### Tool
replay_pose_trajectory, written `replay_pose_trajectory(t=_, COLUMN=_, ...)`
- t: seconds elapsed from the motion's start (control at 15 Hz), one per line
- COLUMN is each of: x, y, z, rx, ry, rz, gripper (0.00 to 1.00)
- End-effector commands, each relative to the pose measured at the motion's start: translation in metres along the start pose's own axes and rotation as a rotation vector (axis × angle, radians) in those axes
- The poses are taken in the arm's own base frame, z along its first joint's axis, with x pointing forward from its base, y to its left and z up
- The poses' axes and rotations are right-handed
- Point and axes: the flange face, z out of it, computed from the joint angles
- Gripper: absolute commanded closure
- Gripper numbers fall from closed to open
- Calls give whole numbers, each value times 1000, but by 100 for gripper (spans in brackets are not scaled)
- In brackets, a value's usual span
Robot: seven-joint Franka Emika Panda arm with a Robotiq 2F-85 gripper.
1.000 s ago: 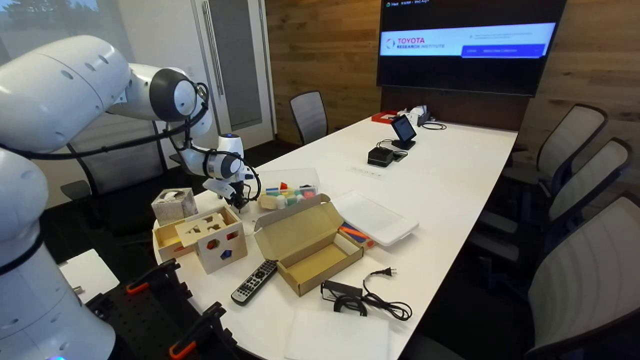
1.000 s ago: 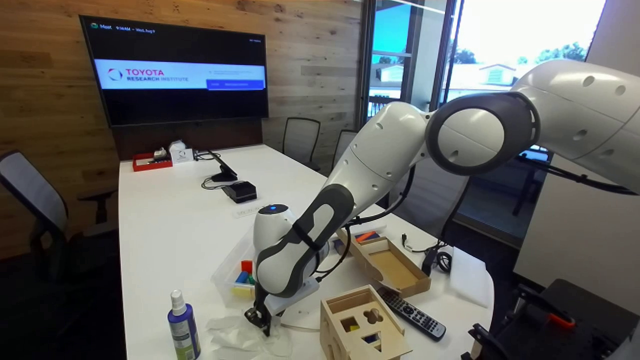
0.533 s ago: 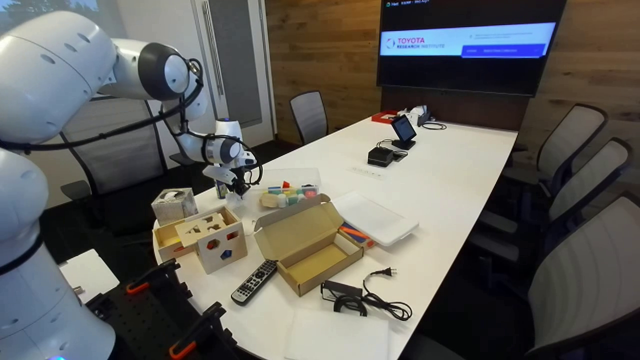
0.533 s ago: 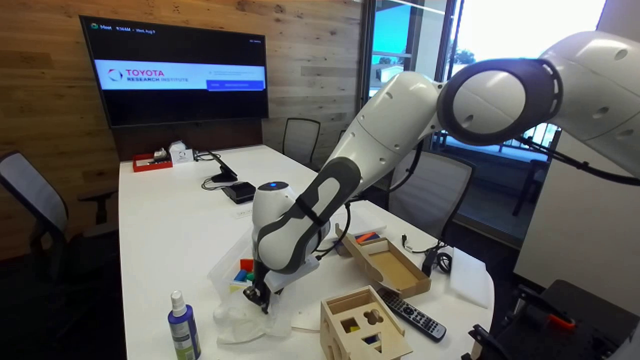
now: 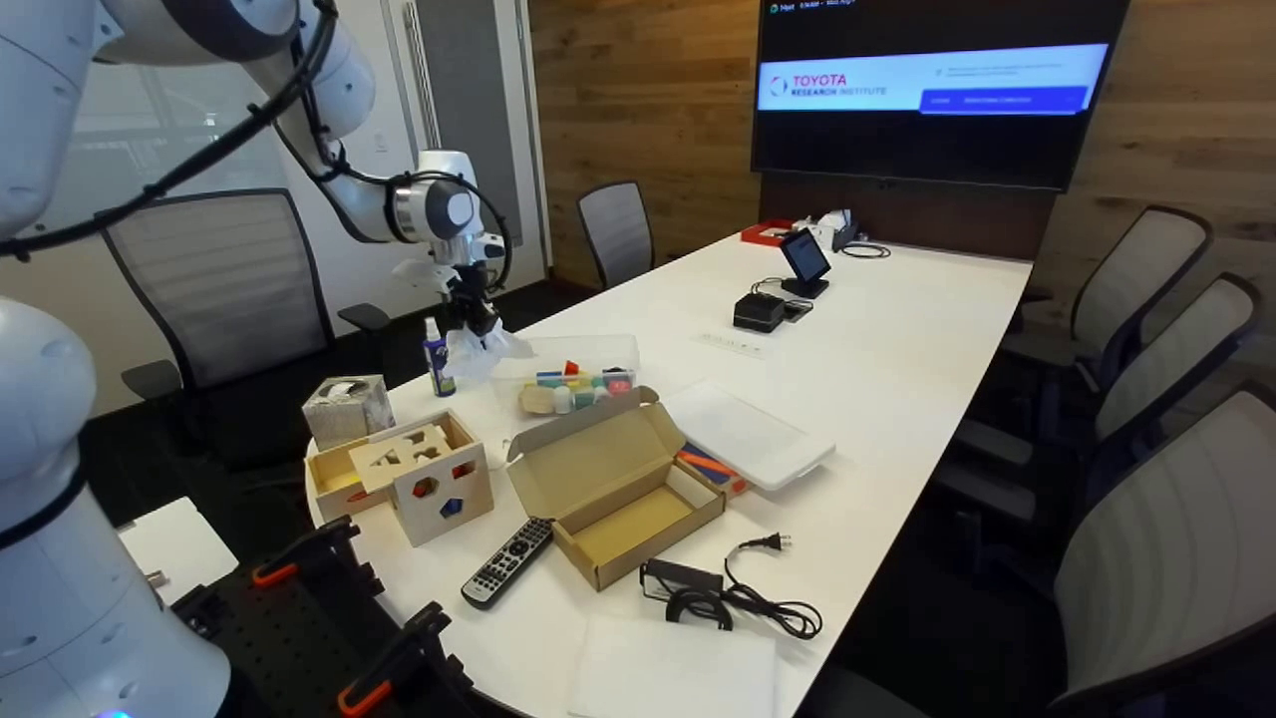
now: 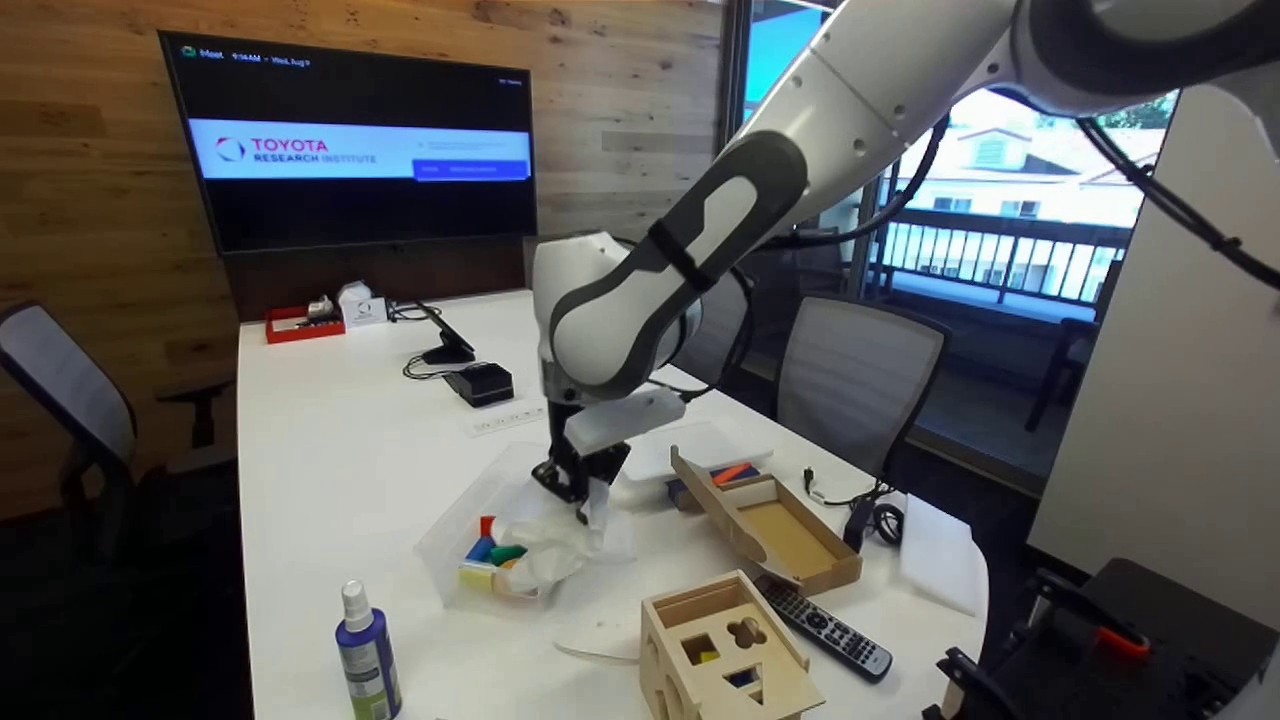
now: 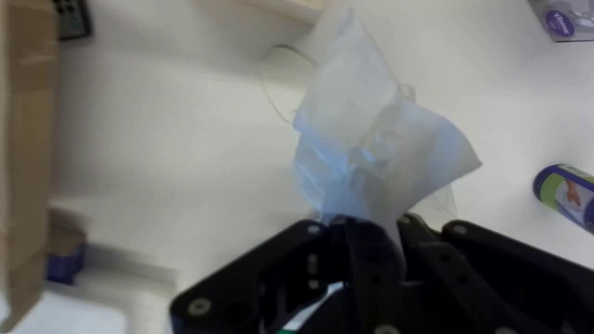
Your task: Use the napkins to wipe inside the box
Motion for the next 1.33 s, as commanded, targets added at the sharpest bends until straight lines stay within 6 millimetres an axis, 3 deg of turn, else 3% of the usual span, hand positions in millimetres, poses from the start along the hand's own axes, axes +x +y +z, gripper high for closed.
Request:
replay_pose_trajectory(t=0.0, x=-27, y=58, z=-56, rx=-126, ry=5, rz=160, gripper=99)
replay_pose_trajectory(t=0.27, x=-28, y=136, z=-72, rx=-315, ry=18, rz=309, gripper=99)
replay_pose_trajectory(t=0.47, x=-34, y=193, z=-55, rx=-455, ry=-6, rz=424, gripper=99)
replay_pose_trajectory(t=0.67, x=-33, y=252, z=-8, rx=-579, ry=-44, rz=519, gripper=99)
replay_pose_trajectory(t=0.87, x=-28, y=297, z=54, rx=-550, ry=-74, rz=526, gripper=99)
replay_pose_trajectory(t=1.27, x=-6, y=329, z=149, rx=-345, ry=39, rz=498, gripper=99)
